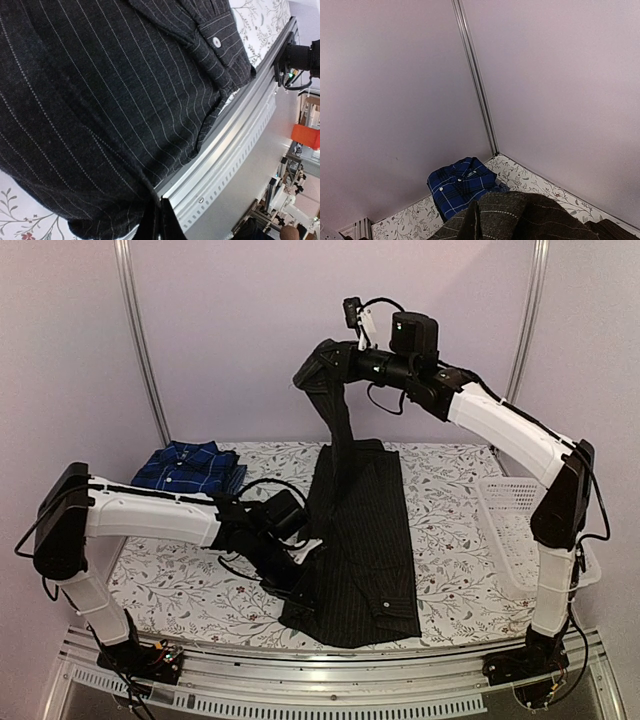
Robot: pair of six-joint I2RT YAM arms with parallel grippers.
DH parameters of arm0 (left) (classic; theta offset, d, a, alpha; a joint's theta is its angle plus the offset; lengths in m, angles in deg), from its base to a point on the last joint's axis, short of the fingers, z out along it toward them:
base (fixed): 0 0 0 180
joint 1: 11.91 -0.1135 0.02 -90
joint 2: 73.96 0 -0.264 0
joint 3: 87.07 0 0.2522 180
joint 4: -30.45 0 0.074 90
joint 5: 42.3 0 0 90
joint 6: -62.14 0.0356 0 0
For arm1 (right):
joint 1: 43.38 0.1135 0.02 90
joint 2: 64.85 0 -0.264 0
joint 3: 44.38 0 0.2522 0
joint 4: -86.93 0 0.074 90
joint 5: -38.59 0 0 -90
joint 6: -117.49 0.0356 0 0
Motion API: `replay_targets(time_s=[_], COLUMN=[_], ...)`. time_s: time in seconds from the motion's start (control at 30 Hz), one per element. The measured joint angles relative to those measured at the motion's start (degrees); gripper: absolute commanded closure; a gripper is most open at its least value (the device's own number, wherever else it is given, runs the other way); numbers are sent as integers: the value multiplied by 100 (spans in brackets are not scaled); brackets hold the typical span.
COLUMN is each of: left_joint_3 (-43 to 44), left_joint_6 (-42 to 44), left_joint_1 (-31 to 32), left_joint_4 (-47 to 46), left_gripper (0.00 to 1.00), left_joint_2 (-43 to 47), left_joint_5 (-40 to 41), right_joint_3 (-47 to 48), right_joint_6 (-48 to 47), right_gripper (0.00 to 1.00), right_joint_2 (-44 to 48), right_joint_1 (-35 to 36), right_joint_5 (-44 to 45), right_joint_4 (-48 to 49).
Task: Fold and stack the long sleeve shirts
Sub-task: Fold the 1/3-folded shirt at the center of the board.
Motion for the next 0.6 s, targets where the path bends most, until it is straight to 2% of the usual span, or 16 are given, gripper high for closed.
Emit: replay_targets(time_s=[0.33, 0.6], left_joint_3=[597, 682], left_joint_6=[96, 120], left_joint_1=[31, 48], left_joint_4=[168, 166], left_gripper=[97, 99], left_joint_2=[-76, -337], left_joint_5=[-79, -201], right_joint_3=[74, 74], right_joint_6=[-118, -116], right_gripper=[100, 100], right_joint_2=[201, 201], right_joint_1=[-129, -197], right_joint_5=[116, 111], right_joint_4=[-232, -459])
